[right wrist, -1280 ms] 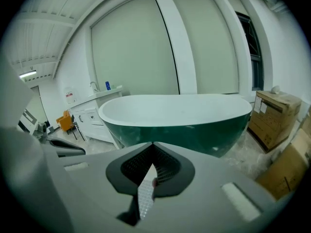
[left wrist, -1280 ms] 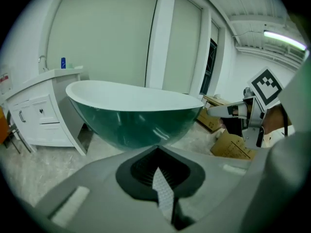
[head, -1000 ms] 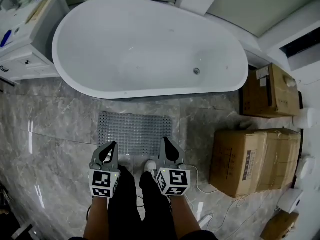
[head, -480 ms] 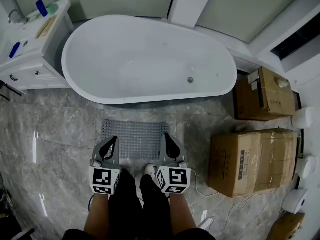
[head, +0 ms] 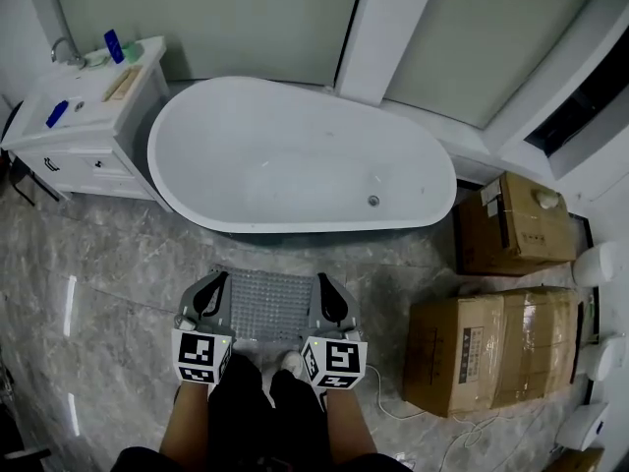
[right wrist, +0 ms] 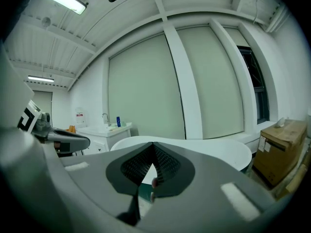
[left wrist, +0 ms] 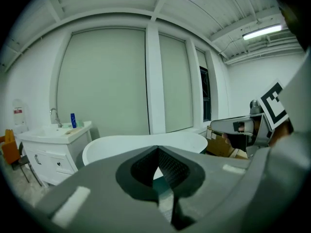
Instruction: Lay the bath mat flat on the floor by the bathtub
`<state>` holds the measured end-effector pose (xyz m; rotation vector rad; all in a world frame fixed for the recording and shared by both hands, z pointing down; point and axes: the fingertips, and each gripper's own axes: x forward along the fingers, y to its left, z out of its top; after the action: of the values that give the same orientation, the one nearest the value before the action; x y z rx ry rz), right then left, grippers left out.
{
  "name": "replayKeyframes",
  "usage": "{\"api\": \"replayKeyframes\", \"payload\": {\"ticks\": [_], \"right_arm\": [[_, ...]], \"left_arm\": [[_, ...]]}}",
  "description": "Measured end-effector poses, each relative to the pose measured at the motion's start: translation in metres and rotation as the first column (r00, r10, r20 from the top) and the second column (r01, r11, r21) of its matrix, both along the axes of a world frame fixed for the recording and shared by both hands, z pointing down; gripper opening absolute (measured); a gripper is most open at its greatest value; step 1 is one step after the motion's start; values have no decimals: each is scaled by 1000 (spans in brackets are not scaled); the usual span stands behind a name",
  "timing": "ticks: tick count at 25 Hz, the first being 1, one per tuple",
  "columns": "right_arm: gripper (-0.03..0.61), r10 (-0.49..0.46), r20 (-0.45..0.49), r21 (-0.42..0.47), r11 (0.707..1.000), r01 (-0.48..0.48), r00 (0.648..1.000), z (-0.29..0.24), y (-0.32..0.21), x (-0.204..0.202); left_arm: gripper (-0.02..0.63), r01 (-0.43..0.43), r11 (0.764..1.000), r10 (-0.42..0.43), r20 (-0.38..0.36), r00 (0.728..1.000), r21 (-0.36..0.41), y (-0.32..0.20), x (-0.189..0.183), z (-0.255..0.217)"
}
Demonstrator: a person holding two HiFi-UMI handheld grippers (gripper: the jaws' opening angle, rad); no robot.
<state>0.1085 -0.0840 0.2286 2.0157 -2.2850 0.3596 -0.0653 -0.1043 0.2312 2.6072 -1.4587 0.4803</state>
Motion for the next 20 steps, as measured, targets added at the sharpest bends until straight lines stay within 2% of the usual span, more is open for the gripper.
{"api": "replayKeyframes", "payload": {"ticks": [5,10,15,20], "right_arm": [[24,-31,15,70,997,30,999,-31,-5,-2],[23,-63,0,121,991,62,998,-59,-7,2],[23,-73,2,174,982,71,997,-86,-14,9],[23,-83,-12,212,974,84,996,-105,-16,10]], "left_arm": [[0,22,996,-23,13,1000,85,-3,-5,-38],[0,51,994,-50,-14,999,101,0,-5,-62],[0,68,979,-65,-18,998,192,-7,-1,-93],[0,81,971,-74,-38,997,226,-7,3,-117]]}}
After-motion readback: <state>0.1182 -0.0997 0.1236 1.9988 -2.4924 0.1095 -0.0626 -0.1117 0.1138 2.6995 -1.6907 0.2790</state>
